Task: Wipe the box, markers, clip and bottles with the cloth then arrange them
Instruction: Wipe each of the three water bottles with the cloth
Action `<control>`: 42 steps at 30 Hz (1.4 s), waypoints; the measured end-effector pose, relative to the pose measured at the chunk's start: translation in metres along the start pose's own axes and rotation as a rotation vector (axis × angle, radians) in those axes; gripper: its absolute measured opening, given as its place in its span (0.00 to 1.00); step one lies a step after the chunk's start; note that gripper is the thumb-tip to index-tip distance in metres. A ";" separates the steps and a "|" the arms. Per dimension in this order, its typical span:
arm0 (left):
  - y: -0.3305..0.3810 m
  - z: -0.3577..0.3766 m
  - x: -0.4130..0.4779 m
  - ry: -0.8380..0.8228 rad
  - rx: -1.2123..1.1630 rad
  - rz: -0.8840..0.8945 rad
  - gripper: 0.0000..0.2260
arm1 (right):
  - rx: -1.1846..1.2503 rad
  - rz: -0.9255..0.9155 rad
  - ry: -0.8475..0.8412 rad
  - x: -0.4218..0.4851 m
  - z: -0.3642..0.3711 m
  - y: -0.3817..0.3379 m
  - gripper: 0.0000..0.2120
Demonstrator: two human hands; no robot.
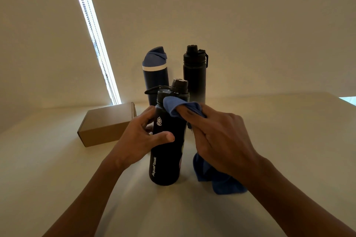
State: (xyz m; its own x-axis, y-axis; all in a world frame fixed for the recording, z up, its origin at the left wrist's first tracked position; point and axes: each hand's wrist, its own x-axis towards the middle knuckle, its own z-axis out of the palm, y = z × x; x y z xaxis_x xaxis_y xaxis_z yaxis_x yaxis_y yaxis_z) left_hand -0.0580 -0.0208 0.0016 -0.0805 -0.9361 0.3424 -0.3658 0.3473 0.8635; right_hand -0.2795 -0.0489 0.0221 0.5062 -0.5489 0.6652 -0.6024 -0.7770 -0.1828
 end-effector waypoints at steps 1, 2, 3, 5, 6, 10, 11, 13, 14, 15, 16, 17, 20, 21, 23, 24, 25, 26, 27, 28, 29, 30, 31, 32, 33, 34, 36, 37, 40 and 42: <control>0.000 0.000 0.000 0.000 0.006 0.004 0.30 | -0.013 -0.006 0.026 -0.003 -0.002 0.000 0.22; 0.000 0.000 0.000 -0.001 0.013 0.009 0.28 | -0.025 -0.037 0.039 -0.003 -0.002 -0.001 0.18; 0.001 0.001 0.001 0.000 0.016 0.012 0.27 | -0.024 -0.056 0.070 -0.003 -0.001 -0.002 0.18; 0.000 0.000 0.001 0.005 0.009 0.007 0.26 | 0.012 -0.006 0.013 0.001 0.000 0.001 0.23; 0.000 0.000 0.001 0.005 0.001 0.000 0.26 | 0.044 0.018 -0.067 -0.002 0.004 0.004 0.26; 0.001 -0.002 -0.001 -0.022 -0.036 -0.032 0.33 | 0.200 0.119 -0.055 -0.012 0.001 0.012 0.35; 0.001 -0.003 -0.001 -0.028 -0.045 -0.038 0.33 | 0.161 0.094 -0.017 -0.015 0.001 0.016 0.31; 0.000 -0.003 -0.001 -0.040 -0.046 -0.032 0.28 | 0.083 0.048 0.027 -0.018 -0.001 0.017 0.24; 0.000 -0.003 -0.001 -0.038 -0.049 -0.036 0.25 | 0.113 0.047 0.017 -0.017 -0.004 0.017 0.23; 0.000 -0.002 -0.001 -0.036 -0.057 -0.044 0.24 | 0.147 0.055 0.031 -0.017 -0.004 0.018 0.24; -0.001 -0.002 -0.001 -0.035 -0.068 -0.051 0.23 | 0.188 0.059 -0.006 -0.017 0.000 0.019 0.27; -0.002 -0.001 0.000 -0.029 -0.078 -0.058 0.22 | 0.206 0.058 -0.028 -0.018 0.006 0.020 0.28; -0.006 0.000 -0.001 -0.004 -0.121 -0.072 0.23 | 0.315 0.091 -0.142 -0.018 0.017 0.023 0.25; -0.007 0.002 -0.001 -0.002 -0.141 -0.079 0.25 | 0.317 0.104 -0.150 -0.016 0.014 0.023 0.29; -0.008 0.006 -0.001 -0.004 -0.191 -0.096 0.26 | 0.297 0.084 -0.065 -0.013 0.009 0.024 0.32; -0.010 0.008 -0.001 -0.007 -0.217 -0.103 0.24 | 0.260 0.051 -0.018 -0.013 0.007 0.026 0.30; -0.011 0.010 -0.001 -0.009 -0.243 -0.111 0.23 | 0.234 0.041 -0.035 -0.015 0.006 0.026 0.29; -0.013 0.011 0.000 -0.005 -0.269 -0.115 0.23 | 0.237 0.048 -0.082 -0.017 0.007 0.024 0.31; -0.015 0.012 0.000 -0.005 -0.288 -0.117 0.24 | 0.224 0.063 -0.121 -0.020 0.006 0.020 0.33; -0.016 0.013 0.001 -0.006 -0.300 -0.120 0.25 | 0.186 0.048 -0.095 -0.020 0.006 0.021 0.31; -0.016 0.014 0.001 -0.004 -0.307 -0.126 0.26 | 0.141 0.025 -0.020 -0.019 0.002 0.021 0.28; -0.015 0.015 0.001 -0.001 -0.314 -0.134 0.27 | 0.101 0.004 0.033 -0.018 0.002 0.024 0.25; -0.015 0.016 0.000 -0.003 -0.316 -0.140 0.27 | 0.090 -0.008 0.060 -0.017 0.004 0.025 0.23; -0.016 0.016 0.001 -0.001 -0.314 -0.142 0.26 | 0.124 -0.017 0.061 -0.017 0.008 0.024 0.21; -0.018 0.016 0.001 0.003 -0.310 -0.143 0.25 | 0.193 -0.020 0.046 -0.017 0.017 0.025 0.20; -0.020 0.016 0.001 0.007 -0.313 -0.142 0.23 | 0.248 -0.007 0.037 -0.021 0.026 0.024 0.19; -0.020 0.015 0.002 0.012 -0.323 -0.143 0.22 | 0.285 -0.021 0.031 -0.027 0.033 0.024 0.22; -0.019 0.014 0.001 0.005 -0.324 -0.145 0.23 | 0.255 -0.017 0.039 -0.024 0.022 0.023 0.22; -0.017 0.015 0.002 -0.013 -0.310 -0.138 0.24 | 0.103 -0.020 0.133 -0.018 0.008 0.022 0.20; -0.019 0.015 0.002 0.002 -0.318 -0.140 0.23 | 0.163 -0.020 0.151 -0.019 0.014 0.020 0.20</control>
State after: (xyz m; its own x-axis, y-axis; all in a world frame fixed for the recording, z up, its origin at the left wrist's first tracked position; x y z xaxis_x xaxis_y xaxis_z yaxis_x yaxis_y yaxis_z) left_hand -0.0650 -0.0304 -0.0195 -0.0480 -0.9759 0.2131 -0.0659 0.2160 0.9742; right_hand -0.2926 -0.0587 -0.0038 0.4114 -0.4898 0.7686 -0.4790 -0.8337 -0.2749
